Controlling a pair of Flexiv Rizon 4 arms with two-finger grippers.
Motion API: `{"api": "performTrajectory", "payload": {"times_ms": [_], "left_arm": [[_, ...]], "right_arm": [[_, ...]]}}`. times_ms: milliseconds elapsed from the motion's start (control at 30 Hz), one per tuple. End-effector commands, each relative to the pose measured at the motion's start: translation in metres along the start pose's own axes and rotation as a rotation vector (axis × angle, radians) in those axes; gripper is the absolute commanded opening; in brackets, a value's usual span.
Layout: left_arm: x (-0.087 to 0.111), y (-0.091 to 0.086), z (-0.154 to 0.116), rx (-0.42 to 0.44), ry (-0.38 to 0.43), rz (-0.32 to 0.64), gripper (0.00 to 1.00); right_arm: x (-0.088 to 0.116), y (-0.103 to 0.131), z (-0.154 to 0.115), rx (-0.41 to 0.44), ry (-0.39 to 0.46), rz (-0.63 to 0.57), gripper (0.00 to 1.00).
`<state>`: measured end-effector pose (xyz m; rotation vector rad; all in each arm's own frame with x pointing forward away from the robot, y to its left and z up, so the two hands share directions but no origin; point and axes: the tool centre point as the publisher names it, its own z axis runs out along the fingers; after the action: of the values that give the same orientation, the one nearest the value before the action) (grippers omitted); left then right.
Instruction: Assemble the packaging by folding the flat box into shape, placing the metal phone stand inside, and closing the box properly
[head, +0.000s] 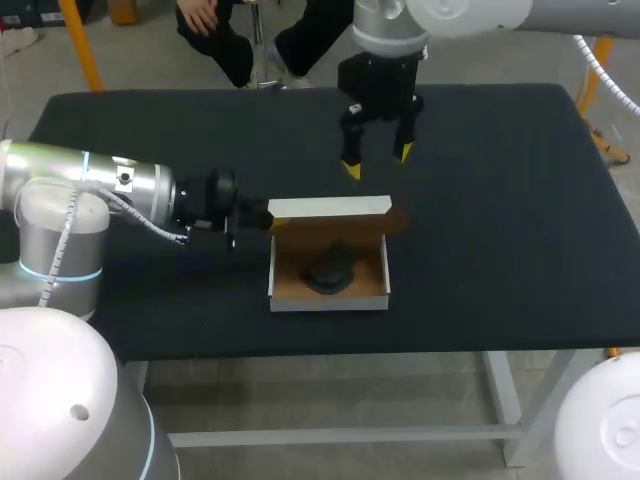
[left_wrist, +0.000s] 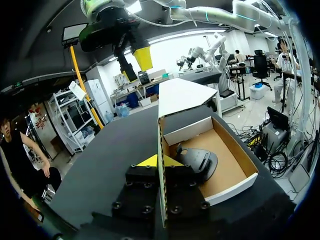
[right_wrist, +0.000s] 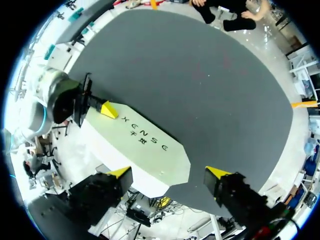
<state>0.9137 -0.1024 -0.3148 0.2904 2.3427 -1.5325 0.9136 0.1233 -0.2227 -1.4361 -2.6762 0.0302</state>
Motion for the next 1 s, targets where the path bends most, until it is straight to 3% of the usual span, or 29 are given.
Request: {"api": "performTrajectory", "payload": {"times_ms": [33, 700, 1000], "left_arm": [[0.004, 0.002, 0.000, 0.000, -0.009, 0.023, 0.00], [0.011, 0.005, 0.000, -0.015, -0.064, 0.155, 0.00], [0.014, 0.003, -0.003, -0.008, -0.081, 0.205, 0.00]], "right_arm": [[-0.001, -0.003, 0.002, 0.000, 0.013, 0.017, 1.00], [-0.003, -0.028, 0.016, 0.011, 0.144, 0.227, 1.00], [0.000, -0.033, 0.016, -0.009, 0.153, 0.233, 1.00]]}}
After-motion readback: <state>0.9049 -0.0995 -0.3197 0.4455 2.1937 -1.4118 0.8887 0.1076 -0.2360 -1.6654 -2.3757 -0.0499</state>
